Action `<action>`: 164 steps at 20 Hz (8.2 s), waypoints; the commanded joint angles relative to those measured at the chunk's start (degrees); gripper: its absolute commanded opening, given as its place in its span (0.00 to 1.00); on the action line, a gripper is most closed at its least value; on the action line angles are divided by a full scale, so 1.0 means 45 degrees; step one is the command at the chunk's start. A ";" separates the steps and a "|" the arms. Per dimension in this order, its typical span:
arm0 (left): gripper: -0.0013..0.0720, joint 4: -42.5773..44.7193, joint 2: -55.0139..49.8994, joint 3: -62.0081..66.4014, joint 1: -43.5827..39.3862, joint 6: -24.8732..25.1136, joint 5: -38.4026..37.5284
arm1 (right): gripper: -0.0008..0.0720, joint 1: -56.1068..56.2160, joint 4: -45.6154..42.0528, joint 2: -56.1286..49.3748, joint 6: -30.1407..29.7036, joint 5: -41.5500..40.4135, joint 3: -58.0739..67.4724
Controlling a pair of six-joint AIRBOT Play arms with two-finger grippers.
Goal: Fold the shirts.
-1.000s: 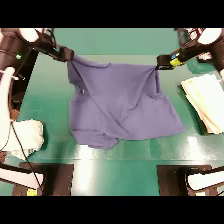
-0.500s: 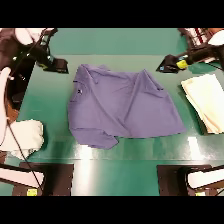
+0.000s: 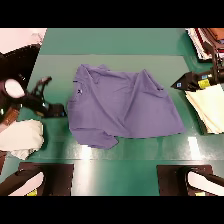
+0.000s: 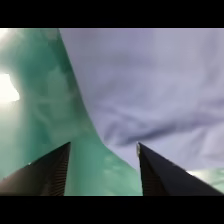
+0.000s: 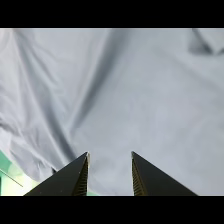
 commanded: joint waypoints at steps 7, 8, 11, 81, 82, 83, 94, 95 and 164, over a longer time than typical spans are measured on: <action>0.70 -0.3366 0.1059 -0.4269 -0.0083 -0.0126 0.4167 | 0.45 -0.0199 0.0053 0.1715 -0.0044 -0.0321 -0.1593; 0.70 -0.3415 0.1010 -0.4269 -0.0228 -0.0053 0.4333 | 0.45 -0.0199 0.0039 0.1705 -0.0044 -0.0267 -0.1593; 0.32 -0.3356 0.0981 -0.4265 -0.0855 -0.0049 0.4522 | 0.45 -0.0199 -0.0296 0.1705 -0.0044 0.0019 -0.1603; 0.05 0.1336 -0.7402 0.9967 -0.0879 -0.0505 0.5824 | 0.03 -0.0126 -0.3730 -0.7213 0.1350 -0.1972 0.7723; 0.05 0.1311 -0.7393 1.0146 -0.0801 -0.0510 0.5746 | 0.03 -0.0121 -0.3730 -0.7427 0.1345 -0.1904 0.8238; 0.05 0.1321 -0.7378 1.0399 -0.0685 -0.0505 0.5343 | 0.03 -0.0107 -0.3740 -0.7499 0.1345 -0.1681 0.8641; 0.05 0.1229 -0.7252 0.8597 -0.0777 0.0617 0.0559 | 0.03 0.0068 -0.3725 -0.4663 0.1005 -0.2623 0.2283; 0.05 0.1234 -0.7252 0.7990 -0.0821 0.0549 0.0821 | 0.03 0.0083 -0.3721 -0.4590 0.1005 -0.2696 0.1846; 0.05 -0.0141 0.5945 -0.1409 -0.1583 -0.2749 -0.4537 | 0.03 -0.2924 -0.5246 0.6489 0.0520 0.2006 -0.7339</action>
